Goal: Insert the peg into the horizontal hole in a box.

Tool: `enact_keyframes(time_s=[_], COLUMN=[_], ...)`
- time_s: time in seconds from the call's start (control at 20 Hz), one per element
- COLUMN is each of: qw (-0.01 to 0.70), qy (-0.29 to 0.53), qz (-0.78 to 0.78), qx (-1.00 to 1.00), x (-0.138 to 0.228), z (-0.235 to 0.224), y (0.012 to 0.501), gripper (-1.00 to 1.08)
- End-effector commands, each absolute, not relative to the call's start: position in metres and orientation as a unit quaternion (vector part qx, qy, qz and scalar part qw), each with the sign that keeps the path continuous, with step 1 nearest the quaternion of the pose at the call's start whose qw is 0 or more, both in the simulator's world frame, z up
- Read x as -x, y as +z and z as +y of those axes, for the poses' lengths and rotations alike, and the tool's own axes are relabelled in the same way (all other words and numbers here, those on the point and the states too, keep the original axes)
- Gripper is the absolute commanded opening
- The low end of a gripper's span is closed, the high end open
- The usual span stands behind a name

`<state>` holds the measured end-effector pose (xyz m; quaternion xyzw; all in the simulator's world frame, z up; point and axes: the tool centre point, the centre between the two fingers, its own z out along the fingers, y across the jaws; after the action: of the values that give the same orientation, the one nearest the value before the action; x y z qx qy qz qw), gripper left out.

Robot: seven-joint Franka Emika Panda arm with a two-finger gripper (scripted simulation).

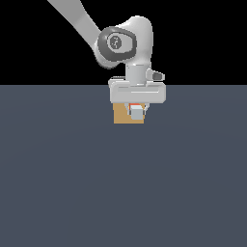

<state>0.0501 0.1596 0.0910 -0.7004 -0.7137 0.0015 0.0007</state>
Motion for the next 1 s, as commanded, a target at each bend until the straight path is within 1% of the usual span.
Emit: enact_keyframes(time_s=[0.0, 0.2, 0.6, 0.75, 0.95], qw=[0.000, 0.000, 0.000, -0.001, -0.001], qy=[0.000, 0.000, -0.001, -0.001, -0.001], qz=[-0.714, -0.714, -0.714, -0.714, -0.714], qx=[0.700, 0.700, 0.700, 0.700, 0.700], x=[-0.050, -0.049, -0.049, -0.049, -0.050], z=[0.163, 0.181, 0.237, 0.247, 0.247], y=[0.092, 0.092, 0.093, 0.094, 0.094], gripper=[-1.00, -1.00, -1.00, -1.00, -1.00])
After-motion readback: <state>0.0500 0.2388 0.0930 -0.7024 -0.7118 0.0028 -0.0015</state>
